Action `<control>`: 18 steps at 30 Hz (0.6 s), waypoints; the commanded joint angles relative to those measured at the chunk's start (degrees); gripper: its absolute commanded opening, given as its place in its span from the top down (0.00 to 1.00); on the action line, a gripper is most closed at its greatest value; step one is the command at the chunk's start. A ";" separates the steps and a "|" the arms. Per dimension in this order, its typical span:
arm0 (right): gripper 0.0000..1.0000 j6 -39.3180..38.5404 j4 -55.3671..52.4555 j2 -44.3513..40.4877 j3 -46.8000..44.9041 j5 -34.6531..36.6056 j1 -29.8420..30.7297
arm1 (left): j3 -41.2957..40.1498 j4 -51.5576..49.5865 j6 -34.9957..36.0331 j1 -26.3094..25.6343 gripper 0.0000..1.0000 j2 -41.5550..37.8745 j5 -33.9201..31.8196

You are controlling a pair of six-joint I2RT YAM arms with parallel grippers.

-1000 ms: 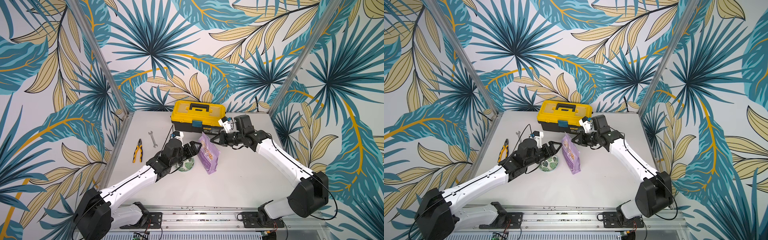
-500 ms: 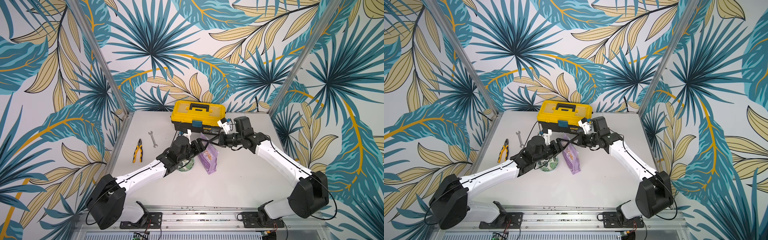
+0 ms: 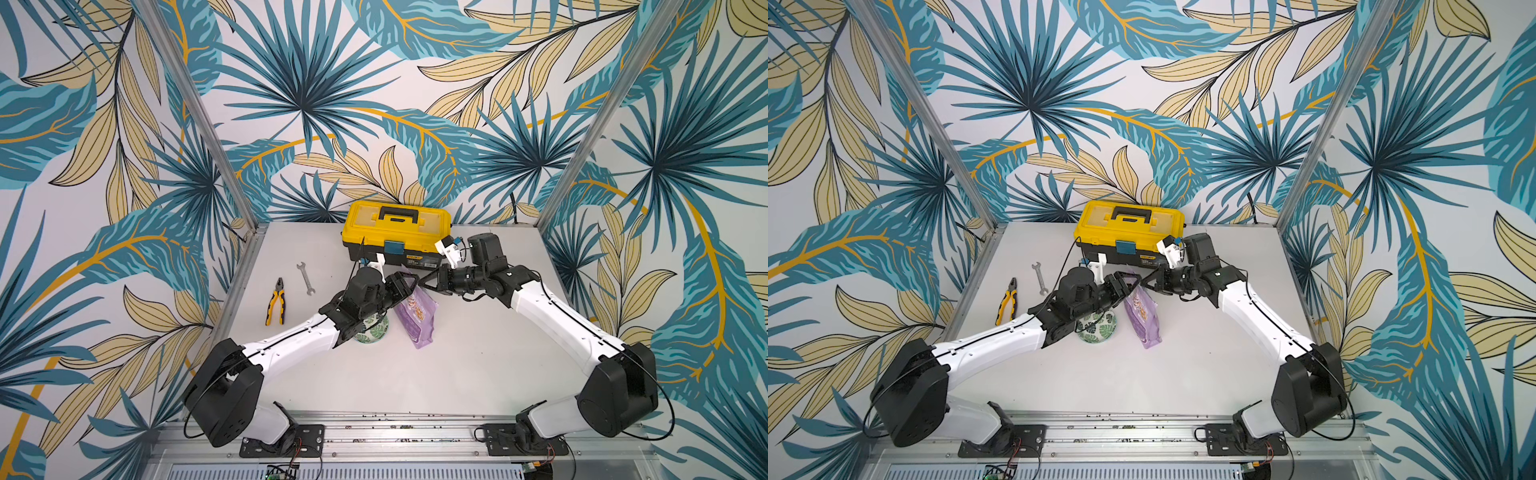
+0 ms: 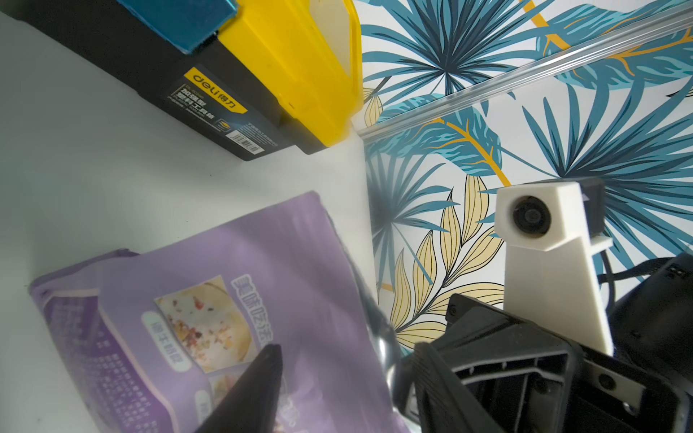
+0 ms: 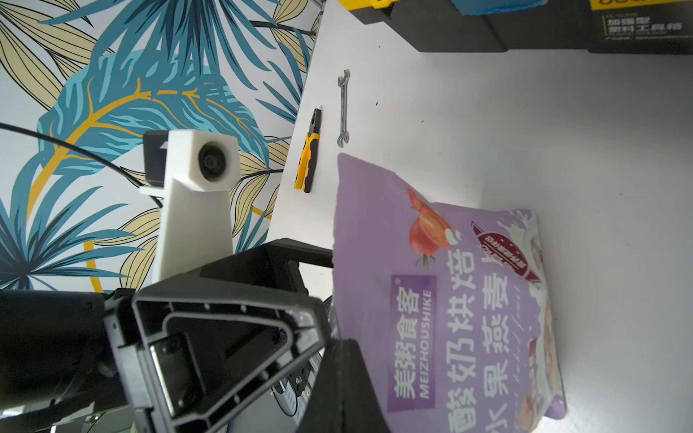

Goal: Pour the oats into the breakfast bowl
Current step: Open the oats bag at the center of the board.

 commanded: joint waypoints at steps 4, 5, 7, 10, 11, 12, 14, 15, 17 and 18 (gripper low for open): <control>1.00 -0.80 -2.05 -0.57 -1.31 0.84 0.45 | 1.20 2.22 0.15 -0.16 0.57 1.86 0.90; 1.00 -0.81 -2.13 -0.67 -1.33 1.06 0.48 | 1.09 2.40 0.10 -0.16 0.60 1.91 0.99; 1.00 -0.94 -2.43 -0.71 -1.17 1.70 0.44 | 0.76 2.56 -0.16 -0.16 0.65 1.85 1.02; 1.00 -1.30 -3.08 -0.63 -0.85 2.99 0.44 | 0.17 2.78 -0.49 -0.16 0.69 1.55 0.90; 1.00 -1.43 -3.47 -0.54 -0.64 3.40 0.44 | 0.03 2.86 -0.47 -0.16 0.70 1.53 0.88; 1.00 -1.66 -4.00 -0.37 -0.40 3.83 0.44 | -0.07 2.87 -0.59 -0.16 0.70 1.39 0.76; 1.00 -2.27 -5.06 -0.09 0.19 4.97 0.44 | -0.22 2.83 -0.68 -0.16 0.67 1.23 0.68; 1.00 -2.51 -5.34 -0.02 0.37 5.41 0.44 | -0.26 2.80 -0.74 -0.16 0.61 1.18 0.61; 1.00 -2.71 -5.63 0.17 0.44 5.76 0.44 | -0.18 2.79 -0.67 -0.25 0.52 0.99 0.66; 1.00 -2.70 -5.63 0.17 0.58 5.79 0.44 | -0.17 2.77 -0.69 -0.29 0.50 0.90 0.68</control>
